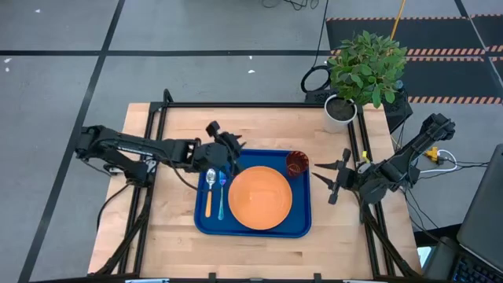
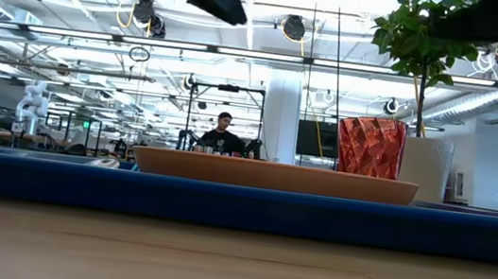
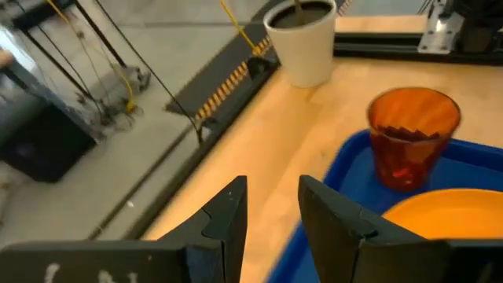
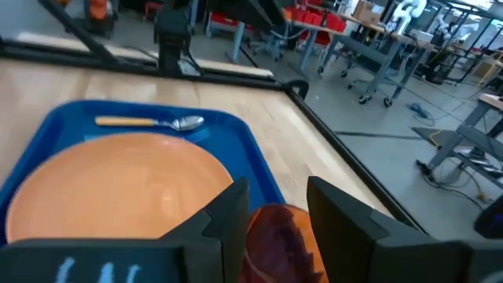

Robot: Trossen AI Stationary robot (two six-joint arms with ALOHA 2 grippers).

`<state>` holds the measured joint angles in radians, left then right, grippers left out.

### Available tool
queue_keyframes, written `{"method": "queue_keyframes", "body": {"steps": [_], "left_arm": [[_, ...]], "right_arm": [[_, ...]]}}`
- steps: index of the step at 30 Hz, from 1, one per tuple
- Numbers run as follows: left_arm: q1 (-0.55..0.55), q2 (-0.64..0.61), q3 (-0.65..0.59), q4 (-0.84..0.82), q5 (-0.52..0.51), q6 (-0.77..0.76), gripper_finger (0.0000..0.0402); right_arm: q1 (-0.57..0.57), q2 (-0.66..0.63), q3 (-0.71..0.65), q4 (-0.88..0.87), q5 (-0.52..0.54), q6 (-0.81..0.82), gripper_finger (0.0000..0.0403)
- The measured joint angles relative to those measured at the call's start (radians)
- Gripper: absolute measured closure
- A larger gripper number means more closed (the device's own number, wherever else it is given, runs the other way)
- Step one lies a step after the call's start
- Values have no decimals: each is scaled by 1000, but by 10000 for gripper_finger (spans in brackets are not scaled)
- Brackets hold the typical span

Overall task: Pick and place plate/cup/fork/spoon on tray
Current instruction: Adjust the blue serving tray

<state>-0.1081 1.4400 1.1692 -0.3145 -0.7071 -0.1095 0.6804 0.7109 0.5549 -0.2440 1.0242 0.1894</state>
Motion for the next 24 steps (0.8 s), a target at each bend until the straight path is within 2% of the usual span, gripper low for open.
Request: {"method": "queue_keyframes", "body": {"steps": [4,12,15,19,22,24], "left_arm": [[28,-78,-80,71,46,103,282],[144,-371,-481,491,434,242,282],[188,-502,-573,545,530,238,282],[235,-653,-652,536,687,255,282],[257,-719,-702,550,803,259,282],[266,-742,-725,556,827,233,282]], "right_arm": [[0,-37,0,10,-3,-19,277],[14,-176,0,30,-8,-92,277],[25,-249,0,18,-31,-136,277],[28,-339,-13,-40,-57,-173,277],[28,-414,-69,-29,-59,-165,277],[27,-456,-119,24,-57,-133,277]]}}
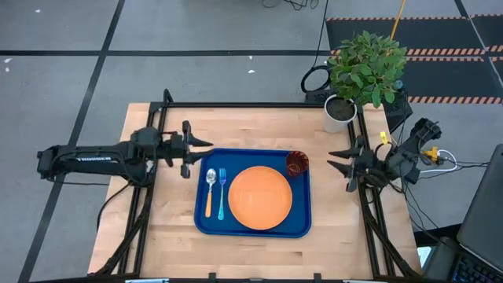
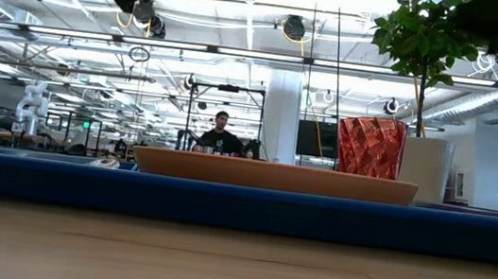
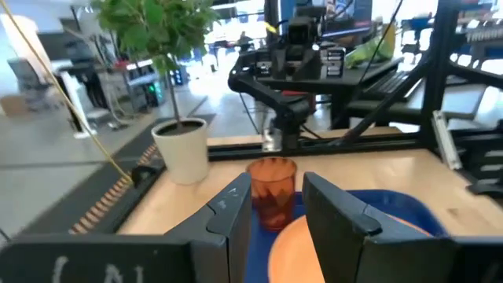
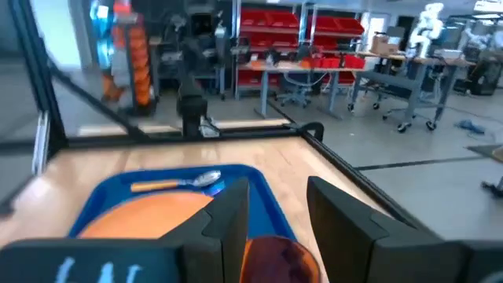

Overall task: Pick and place plate/cup/fork/spoon on tray
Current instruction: Adjust the blue serving tray

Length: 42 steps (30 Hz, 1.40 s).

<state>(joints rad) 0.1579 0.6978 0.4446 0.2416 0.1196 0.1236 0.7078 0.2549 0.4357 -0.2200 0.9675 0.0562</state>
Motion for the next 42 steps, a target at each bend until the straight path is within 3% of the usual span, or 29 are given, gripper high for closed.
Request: {"method": "queue_keyframes", "body": {"steps": [5,11,17,30,36,42], "left_arm": [[1,4,-13,-10,3,-58,282],[1,8,-13,-2,3,-103,282],[1,8,-13,-4,3,-135,282],[-41,9,-13,-21,-16,-264,282],[-37,9,-13,103,-61,-199,282],[-22,9,-11,214,-61,-189,282]], "right_arm": [[0,4,-162,80,-131,45,277],[0,156,-239,215,-276,208,277],[1,345,-149,378,-408,196,277],[4,916,127,384,-680,424,277],[53,1040,201,389,-709,498,277],[134,1106,209,544,-654,545,277]]}}
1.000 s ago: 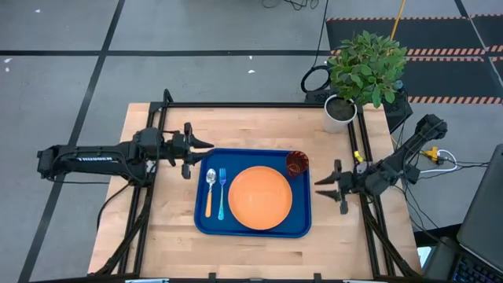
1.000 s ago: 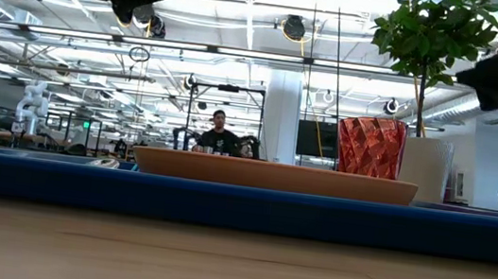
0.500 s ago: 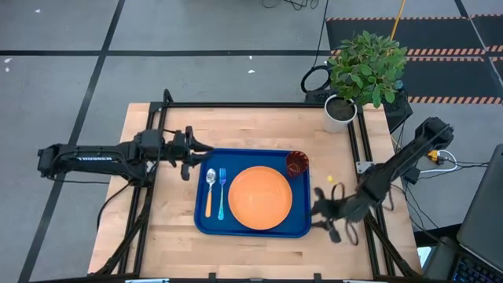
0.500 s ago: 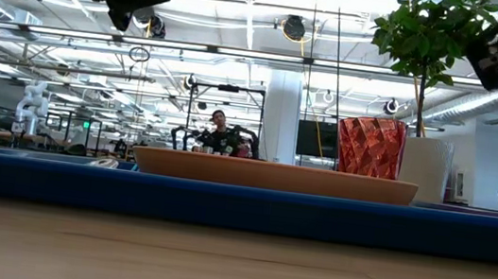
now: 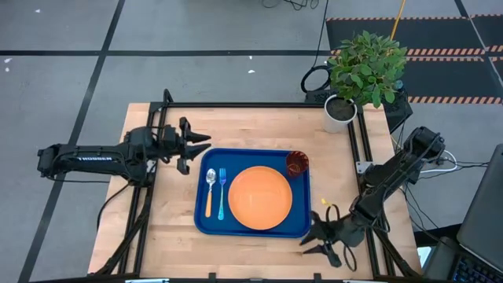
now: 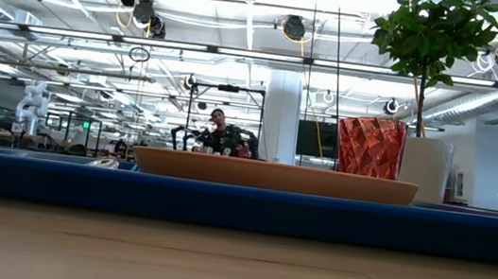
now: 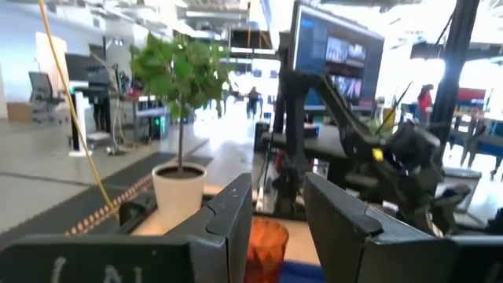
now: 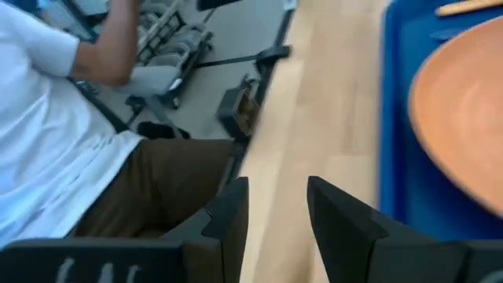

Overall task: Pick and place plate/cup/fork/spoon on tray
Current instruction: Adjust the blue serving tray

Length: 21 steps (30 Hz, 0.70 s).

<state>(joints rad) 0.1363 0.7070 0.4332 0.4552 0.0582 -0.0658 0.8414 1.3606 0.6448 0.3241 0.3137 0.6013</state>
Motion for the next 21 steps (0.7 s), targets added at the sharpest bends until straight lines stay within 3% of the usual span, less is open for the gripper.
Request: {"method": "queue_keyframes", "body": {"steps": [6,21], "left_arm": [[-1,9,0,74,1,-45,282],[-43,113,0,81,1,-176,282]], "right_arm": [[42,46,-1,10,57,68,277],[98,156,23,73,56,68,277]]}}
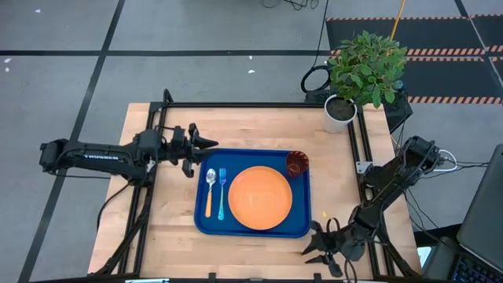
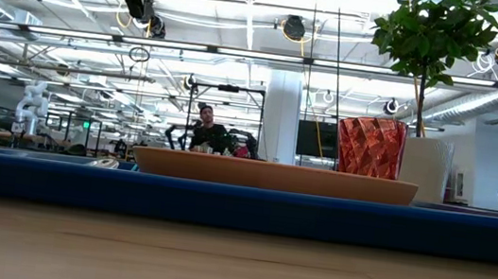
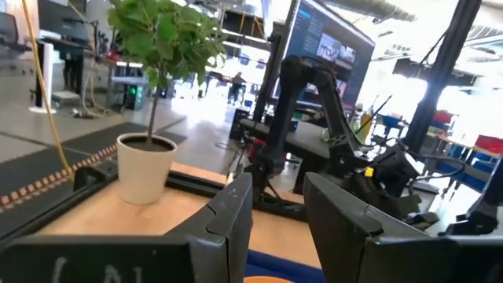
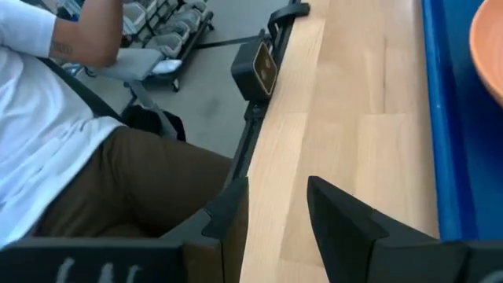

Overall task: Pick and place plate/cup/fork/spoon on tray
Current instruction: Adjust the blue serving tray

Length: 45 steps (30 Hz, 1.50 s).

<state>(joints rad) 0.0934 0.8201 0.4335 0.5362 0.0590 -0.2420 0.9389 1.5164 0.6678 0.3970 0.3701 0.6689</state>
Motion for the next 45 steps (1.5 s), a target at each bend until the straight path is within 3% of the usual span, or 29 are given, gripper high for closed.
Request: {"method": "queue_keyframes", "body": {"steps": [8,23,34,45], "left_arm": [[-11,6,0,19,-7,13,282],[-11,6,0,14,-7,19,282],[-11,6,0,14,-7,18,282],[-11,6,0,13,-8,15,282]], "right_arm": [[5,15,0,-242,51,99,277],[-15,41,1,-252,75,103,277],[-15,161,66,-248,45,80,277],[-16,165,73,-252,77,79,277]]}}
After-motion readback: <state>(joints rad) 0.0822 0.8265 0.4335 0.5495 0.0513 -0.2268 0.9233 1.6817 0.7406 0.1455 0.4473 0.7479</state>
